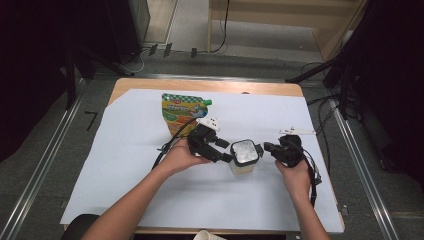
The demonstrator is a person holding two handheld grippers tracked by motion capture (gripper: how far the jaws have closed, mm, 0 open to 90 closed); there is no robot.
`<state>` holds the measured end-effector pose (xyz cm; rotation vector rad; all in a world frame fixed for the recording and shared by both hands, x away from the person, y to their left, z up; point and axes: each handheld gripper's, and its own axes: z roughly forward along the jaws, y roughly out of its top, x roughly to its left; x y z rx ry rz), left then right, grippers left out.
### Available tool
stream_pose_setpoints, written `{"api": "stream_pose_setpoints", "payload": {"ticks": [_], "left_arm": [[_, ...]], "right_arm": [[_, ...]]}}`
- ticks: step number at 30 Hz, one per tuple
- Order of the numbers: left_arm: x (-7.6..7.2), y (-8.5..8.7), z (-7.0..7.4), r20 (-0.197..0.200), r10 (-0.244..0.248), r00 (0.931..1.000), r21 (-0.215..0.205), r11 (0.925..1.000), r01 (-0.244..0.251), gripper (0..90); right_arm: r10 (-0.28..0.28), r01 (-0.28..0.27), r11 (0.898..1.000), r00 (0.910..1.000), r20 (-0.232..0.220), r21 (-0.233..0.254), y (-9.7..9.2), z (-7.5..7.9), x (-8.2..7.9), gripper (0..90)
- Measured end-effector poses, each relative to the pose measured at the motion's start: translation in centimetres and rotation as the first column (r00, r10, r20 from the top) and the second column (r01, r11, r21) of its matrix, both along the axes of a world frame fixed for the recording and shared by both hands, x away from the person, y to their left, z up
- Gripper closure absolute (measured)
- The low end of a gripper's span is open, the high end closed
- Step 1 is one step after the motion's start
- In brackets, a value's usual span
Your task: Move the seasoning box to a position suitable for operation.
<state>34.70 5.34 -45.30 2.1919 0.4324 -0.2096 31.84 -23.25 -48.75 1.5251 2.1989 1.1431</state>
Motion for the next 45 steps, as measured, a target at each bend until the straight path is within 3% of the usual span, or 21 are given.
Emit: {"api": "stream_pose_setpoints", "payload": {"ticks": [4,8,15,18,22,27,45], "left_arm": [[-0.1,-0.3,-0.4,0.02,-0.009,0.9998,0.046,0.9989,0.008,33.8],[-0.3,-0.5,-0.6,0.024,-0.011,0.9996,0.046,0.9989,0.009,31.3],[-1.0,-0.7,-0.9,0.056,-0.009,0.9984,0.028,0.9996,0.007,29.8],[-1.2,-0.9,-1.3,0.054,-0.008,0.9985,0.036,0.9993,0.006,25.0],[-1.6,-1.3,-1.7,0.095,-0.002,0.9954,0.06,0.9982,-0.003,21.4],[-1.9,-1.8,-1.9,0.112,0.011,0.9937,0.071,0.9973,-0.019,17.9],[-2.7,-2.2,-2.0,0.182,0.042,0.9825,0.046,0.9977,-0.051,15.2]], "right_arm": [[0.01,-0.01,1.0,0.9999,0.009,-0.005,0.5,0.0,-0.3,90.0],[0.01,-0.009,0.999,0.9996,0.026,-0.033,1.0,0.0,-0.6,90.0],[-0.011,0.012,0.999,0.9995,0.028,-0.033,1.2,0.0,-0.8,90.0],[-0.014,0.015,0.999,0.9994,0.031,-0.036,1.3,-0.1,-0.8,90.0],[-0.016,0.018,0.999,0.9992,0.037,-0.044,1.4,0.0,-0.8,90.0],[-0.017,0.018,0.999,0.9992,0.035,-0.041,1.6,0.0,-0.9,90.0],[0.001,0.001,0.999,0.9994,0.036,-0.055,2.5,0.0,-1.3,90.0]]}}
